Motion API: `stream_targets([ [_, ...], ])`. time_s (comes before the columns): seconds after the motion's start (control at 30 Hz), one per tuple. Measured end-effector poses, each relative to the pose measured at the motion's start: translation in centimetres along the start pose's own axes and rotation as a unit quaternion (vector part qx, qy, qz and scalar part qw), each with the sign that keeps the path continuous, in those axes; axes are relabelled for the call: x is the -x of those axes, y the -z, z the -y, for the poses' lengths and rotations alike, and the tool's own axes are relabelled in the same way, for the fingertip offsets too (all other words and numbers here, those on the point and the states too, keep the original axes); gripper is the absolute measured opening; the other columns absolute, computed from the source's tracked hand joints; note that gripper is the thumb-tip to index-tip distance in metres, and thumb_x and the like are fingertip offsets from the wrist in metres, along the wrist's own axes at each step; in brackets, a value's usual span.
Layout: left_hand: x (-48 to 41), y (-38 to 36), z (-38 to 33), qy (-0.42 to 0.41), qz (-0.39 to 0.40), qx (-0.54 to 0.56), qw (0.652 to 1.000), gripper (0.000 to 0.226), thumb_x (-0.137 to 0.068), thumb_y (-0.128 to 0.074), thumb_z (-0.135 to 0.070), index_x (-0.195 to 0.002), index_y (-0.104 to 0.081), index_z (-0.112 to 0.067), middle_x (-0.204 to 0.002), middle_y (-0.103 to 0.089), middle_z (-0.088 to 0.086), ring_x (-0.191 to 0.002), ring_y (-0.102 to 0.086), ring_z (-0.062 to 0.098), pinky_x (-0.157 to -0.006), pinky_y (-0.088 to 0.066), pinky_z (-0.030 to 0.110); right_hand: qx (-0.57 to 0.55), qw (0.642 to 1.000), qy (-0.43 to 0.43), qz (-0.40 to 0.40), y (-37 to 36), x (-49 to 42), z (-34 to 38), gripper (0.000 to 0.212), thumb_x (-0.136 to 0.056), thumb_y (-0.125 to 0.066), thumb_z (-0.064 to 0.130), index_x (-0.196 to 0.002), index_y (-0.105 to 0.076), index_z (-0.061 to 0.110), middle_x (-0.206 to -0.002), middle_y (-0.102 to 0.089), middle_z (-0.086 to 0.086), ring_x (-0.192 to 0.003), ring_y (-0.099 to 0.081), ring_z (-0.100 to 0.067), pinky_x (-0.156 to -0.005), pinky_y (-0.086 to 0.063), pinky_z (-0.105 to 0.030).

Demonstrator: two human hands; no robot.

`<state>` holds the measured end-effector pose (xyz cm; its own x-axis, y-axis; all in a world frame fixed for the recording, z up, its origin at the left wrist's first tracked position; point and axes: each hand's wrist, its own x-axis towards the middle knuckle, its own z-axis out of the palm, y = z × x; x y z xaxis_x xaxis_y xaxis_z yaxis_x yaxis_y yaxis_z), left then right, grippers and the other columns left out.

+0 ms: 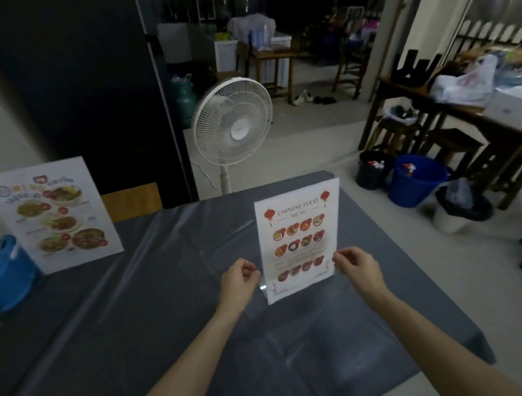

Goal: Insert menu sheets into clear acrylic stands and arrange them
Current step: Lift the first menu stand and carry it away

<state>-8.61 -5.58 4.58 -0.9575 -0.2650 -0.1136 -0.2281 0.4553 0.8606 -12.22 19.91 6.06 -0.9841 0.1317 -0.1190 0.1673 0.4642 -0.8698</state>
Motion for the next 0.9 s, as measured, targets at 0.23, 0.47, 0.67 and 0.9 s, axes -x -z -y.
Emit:
stream_targets([
  [0.23, -0.4, -1.6, -1.6, 0.026, -0.071, -0.002, 0.997, 0.017, -0.086, -0.066, -0.01, -0.102, -0.062, -0.005, -0.099, -0.064, 0.006, -0.084, -0.06, 0.014, -0.065, -0.044, 0.013, -0.013, 0.999, 0.022, 0.029, 2.2, -4.5, 0.2, 0.019, -0.092, -0.058, 0.023, -0.102, -0.064, 0.008, -0.096, -0.068, -0.005, -0.091, -0.066, -0.019, -0.079, -0.054, -0.033],
  [0.47, -1.0, -3.1, -3.6, 0.072, -0.133, 0.005, 0.988, 0.023, -0.087, -0.068, -0.015, -0.107, -0.059, -0.007, -0.106, -0.065, 0.007, -0.093, -0.062, 0.017, -0.079, -0.05, 0.026, -0.022, 0.996, 0.062, 0.064, 3.1, -9.2, 0.2, 0.022, -0.09, -0.062, 0.022, -0.106, -0.061, 0.006, -0.099, -0.065, -0.004, -0.093, -0.063, -0.021, -0.08, -0.052, -0.032],
  [0.67, -1.5, -4.6, -5.1, 0.08, -0.146, 0.022, 0.986, 0.022, -0.089, -0.065, -0.012, -0.109, -0.059, -0.005, -0.106, -0.066, 0.005, -0.094, -0.063, 0.016, -0.072, -0.05, 0.02, -0.03, 0.992, 0.087, 0.086, 3.6, -11.4, 0.2, 0.03, -0.087, -0.065, 0.02, -0.112, -0.059, 0.004, -0.101, -0.063, -0.004, -0.096, -0.06, -0.019, -0.089, -0.052, -0.035],
  [0.9, -1.3, -4.8, -6.0, 0.063, -0.182, -0.003, 0.981, 0.007, -0.091, -0.062, -0.011, -0.097, -0.061, -0.009, -0.09, -0.062, -0.003, -0.077, -0.057, -0.001, -0.061, -0.042, 0.009, -0.037, 0.983, 0.102, 0.152, 3.6, -12.8, -0.2, 0.023, -0.089, -0.063, 0.017, -0.108, -0.064, 0.005, -0.1, -0.065, -0.002, -0.094, -0.062, -0.018, -0.086, -0.052, -0.034],
])
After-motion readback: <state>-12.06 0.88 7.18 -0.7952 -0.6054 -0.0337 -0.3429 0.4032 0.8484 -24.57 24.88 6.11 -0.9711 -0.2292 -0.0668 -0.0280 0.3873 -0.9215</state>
